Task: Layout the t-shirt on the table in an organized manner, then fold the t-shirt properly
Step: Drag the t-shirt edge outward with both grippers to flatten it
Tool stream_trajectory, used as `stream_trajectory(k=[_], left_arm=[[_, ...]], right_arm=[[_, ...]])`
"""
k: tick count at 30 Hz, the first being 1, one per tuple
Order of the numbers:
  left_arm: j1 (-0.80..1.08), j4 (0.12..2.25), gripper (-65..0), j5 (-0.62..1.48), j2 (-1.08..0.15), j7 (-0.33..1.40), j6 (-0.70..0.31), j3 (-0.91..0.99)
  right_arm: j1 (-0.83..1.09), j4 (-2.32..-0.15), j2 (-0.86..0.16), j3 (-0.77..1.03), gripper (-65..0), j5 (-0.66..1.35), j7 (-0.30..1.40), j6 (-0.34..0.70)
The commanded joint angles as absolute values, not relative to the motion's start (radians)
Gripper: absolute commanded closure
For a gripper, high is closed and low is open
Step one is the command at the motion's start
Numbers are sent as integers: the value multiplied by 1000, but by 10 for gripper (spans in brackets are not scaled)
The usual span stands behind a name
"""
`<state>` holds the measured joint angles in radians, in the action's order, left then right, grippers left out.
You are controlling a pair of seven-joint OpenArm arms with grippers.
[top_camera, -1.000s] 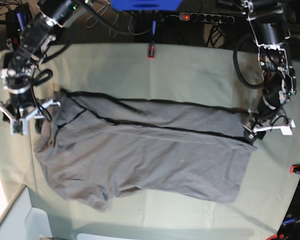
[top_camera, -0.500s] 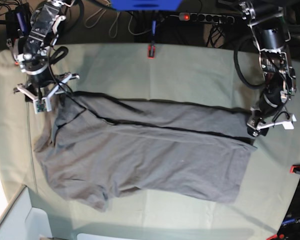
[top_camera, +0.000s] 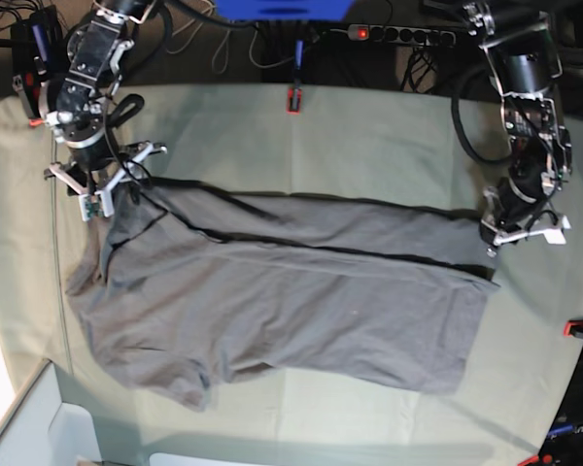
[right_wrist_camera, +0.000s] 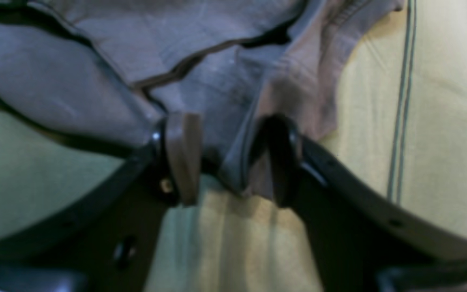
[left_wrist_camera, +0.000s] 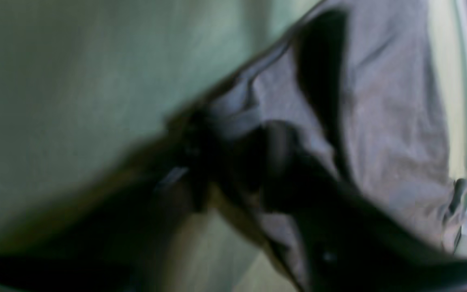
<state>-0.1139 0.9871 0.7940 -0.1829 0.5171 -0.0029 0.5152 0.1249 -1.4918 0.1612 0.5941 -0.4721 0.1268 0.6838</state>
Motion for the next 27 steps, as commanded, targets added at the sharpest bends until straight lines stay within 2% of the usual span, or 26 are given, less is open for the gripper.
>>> stream_trajectory(k=[1,2,5,13,27], left_arm=[[-130,1000,-58,799,-196,518,-5,515],[-131,1000,0,799,-196,518,-5,515],[-137,1006,-12,802,-197,526,-5,515],[-122,1055,0,809,-206,527,-5,522],[-99,1107,0,811,-225,527,-5,524]], right_arm=[[116,-1504,157,596,-220,-460,105,698],[116,-1504,157,598,-208,-460,105,698],[116,-1504,157,598,-171,-460,105,698],[116,-1511,157,608,-2,-460,110,698],[116,-1554,157,754,0,-460,101,698]])
